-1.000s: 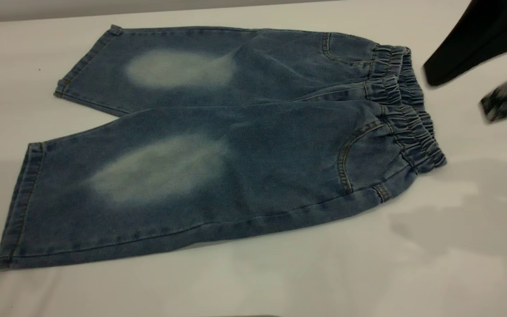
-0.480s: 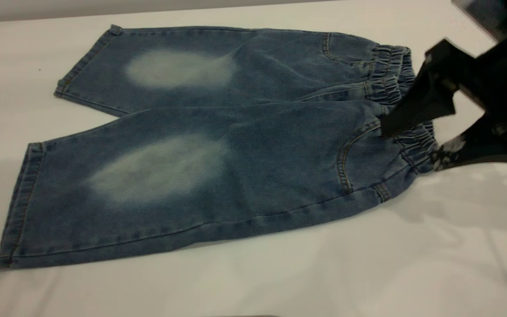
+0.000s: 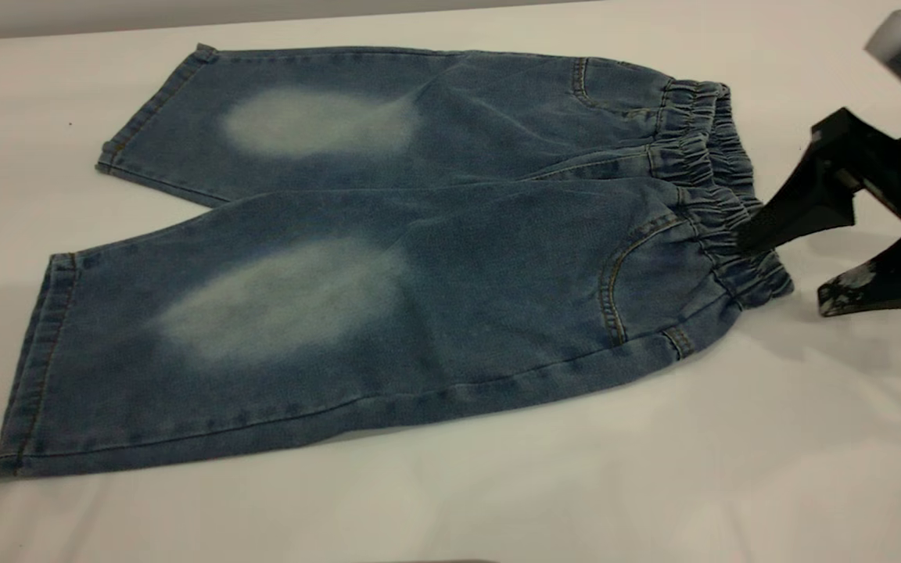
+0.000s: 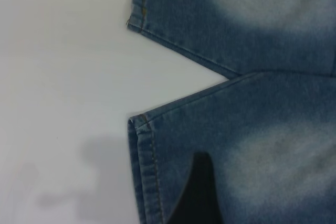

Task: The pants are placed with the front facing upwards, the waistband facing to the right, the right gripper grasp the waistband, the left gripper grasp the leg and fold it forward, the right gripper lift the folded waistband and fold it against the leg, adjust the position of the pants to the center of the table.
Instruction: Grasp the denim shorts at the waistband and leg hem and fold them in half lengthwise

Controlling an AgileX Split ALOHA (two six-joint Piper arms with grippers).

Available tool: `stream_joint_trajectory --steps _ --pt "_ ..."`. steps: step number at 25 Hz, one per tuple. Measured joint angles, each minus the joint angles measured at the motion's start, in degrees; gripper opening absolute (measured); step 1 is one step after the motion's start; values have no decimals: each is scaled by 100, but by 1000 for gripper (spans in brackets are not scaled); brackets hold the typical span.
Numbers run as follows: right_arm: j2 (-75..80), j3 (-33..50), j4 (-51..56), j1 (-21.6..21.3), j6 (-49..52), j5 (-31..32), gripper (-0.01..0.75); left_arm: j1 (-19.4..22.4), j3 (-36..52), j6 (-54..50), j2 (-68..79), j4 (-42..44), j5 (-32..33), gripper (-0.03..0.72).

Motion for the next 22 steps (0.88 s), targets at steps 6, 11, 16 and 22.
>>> stream_joint_trajectory --steps 6,11,16,22 --pt "426 -194 159 -53 -151 25 568 0 0 5 0 0 -12 587" --pt "699 -319 461 -53 -446 308 566 0 0 5 1 0 -100 587" --pt "1031 -495 976 -53 -897 786 566 0 0 5 1 0 -133 587" --pt "1385 -522 1419 -53 -1574 1528 565 0 0 5 6 0 -179 587"
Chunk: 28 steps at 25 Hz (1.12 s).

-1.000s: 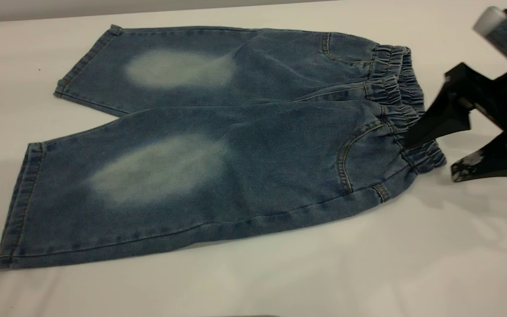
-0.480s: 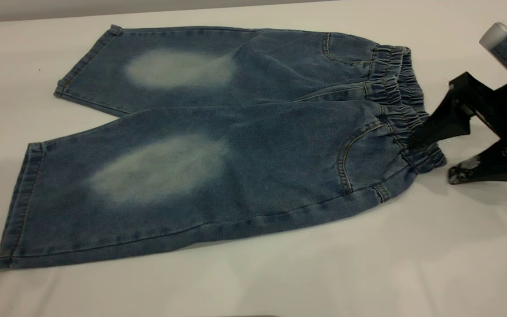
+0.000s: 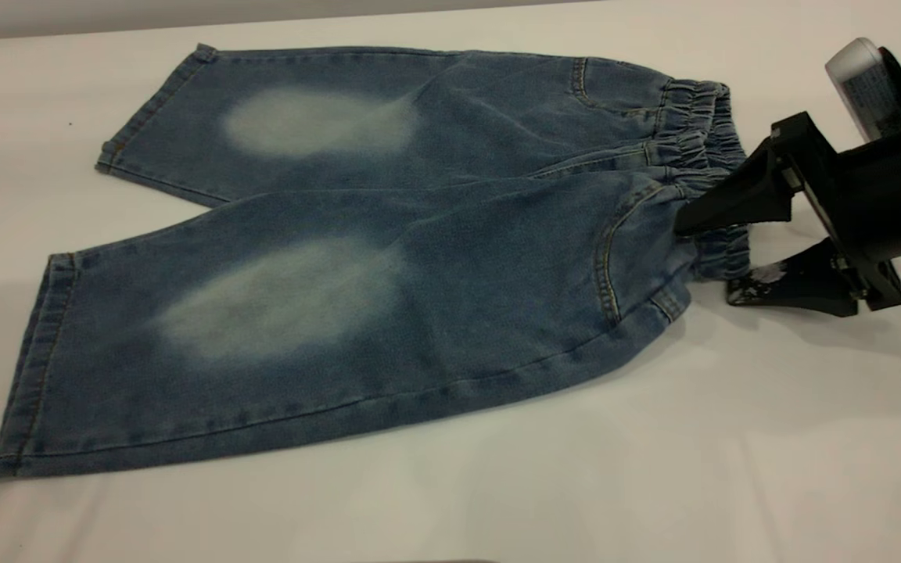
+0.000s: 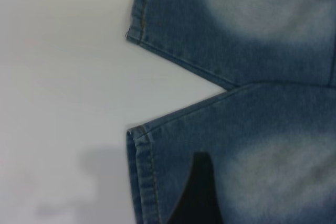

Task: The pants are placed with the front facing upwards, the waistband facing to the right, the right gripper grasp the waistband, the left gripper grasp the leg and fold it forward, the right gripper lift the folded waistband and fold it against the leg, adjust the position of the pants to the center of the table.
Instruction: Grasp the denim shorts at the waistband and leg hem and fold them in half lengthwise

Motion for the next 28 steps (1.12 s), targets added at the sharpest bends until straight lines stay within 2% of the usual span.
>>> stream_joint_trajectory --steps 8,15,23,28 --pt "50 -18 87 0 -752 556 565 0 0 0 0 0 -33 587" --pt "50 -69 87 -17 -615 628 561 0 0 0 0 -6 -33 587" --pt "50 -155 -59 -329 -592 1400 537 0 0 0 0 -6 -38 587" --pt "50 -208 -267 -432 -569 1464 537 0 0 0 0 -12 -38 587"
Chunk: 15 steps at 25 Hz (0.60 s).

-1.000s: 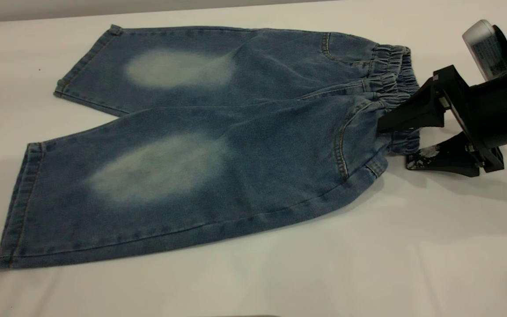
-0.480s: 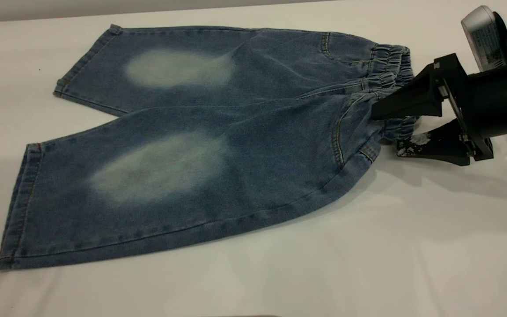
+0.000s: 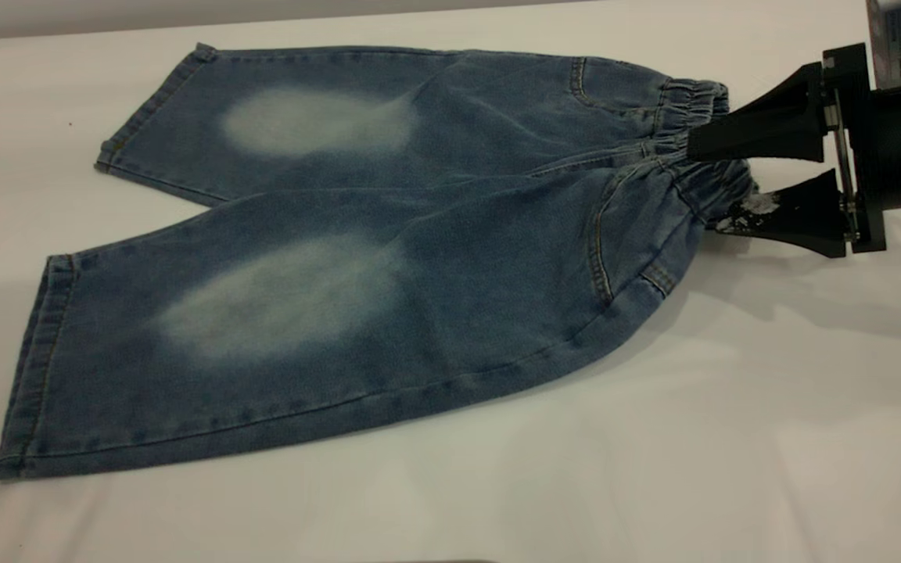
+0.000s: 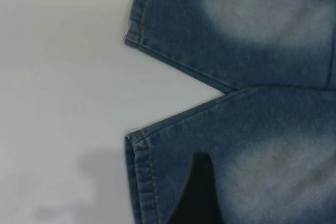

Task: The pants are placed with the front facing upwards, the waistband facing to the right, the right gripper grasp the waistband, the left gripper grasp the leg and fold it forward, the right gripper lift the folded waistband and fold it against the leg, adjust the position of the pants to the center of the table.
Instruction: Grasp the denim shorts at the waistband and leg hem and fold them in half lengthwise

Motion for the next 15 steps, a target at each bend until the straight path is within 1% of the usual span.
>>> stream_joint_trajectory --steps 2,5,6,8,10,12,13,14,15 --pt "0 0 -79 0 30 -216 537 0 0 0 0 0 0 587" --pt "0 0 -206 0 231 -898 529 0 0 0 0 0 0 587" --pt "0 0 -214 0 275 -1027 519 0 0 0 0 0 0 587" --pt "0 0 -214 0 302 -1236 475 0 0 0 0 0 0 587" --pt "0 0 -214 0 314 -1324 387 0 0 0 0 0 0 587" --pt "0 0 -214 0 314 -1349 269 0 0 0 0 0 0 587" --pt "0 0 -214 0 314 -1349 182 0 0 0 0 0 7 587" --pt "0 0 -214 0 314 -1349 120 0 0 0 0 0 47 587" --pt "0 0 -214 0 326 -1349 78 0 0 0 0 0 124 587"
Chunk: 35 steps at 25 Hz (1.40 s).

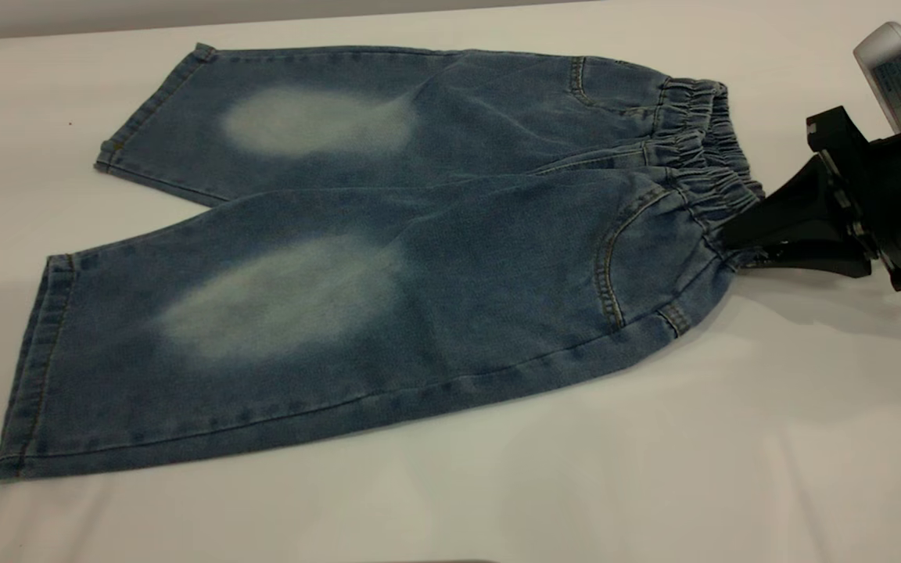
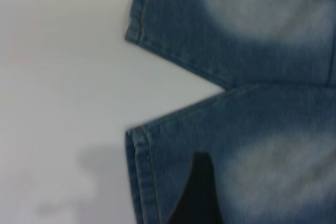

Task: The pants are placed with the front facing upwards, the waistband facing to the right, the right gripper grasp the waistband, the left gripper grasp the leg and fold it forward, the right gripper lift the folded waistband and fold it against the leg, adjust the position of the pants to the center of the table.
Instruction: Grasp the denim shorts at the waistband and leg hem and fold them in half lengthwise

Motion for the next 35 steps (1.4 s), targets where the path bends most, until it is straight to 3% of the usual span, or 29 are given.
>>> stream_joint_trajectory --steps 2,7,10,20,35 --pt "0 0 -8 0 93 0 43 0 -6 0 17 0 254 587" --pt "0 -4 -51 0 122 -6 40 0 78 -18 459 0 1249 587" --pt "0 -4 -51 0 124 0 40 0 352 -25 796 56 1374 587" --pt "0 -11 -117 0 135 28 40 0 1504 -280 1533 104 353 587" --pt "0 -11 -135 0 135 32 40 0 1523 -192 3379 126 -977 587"
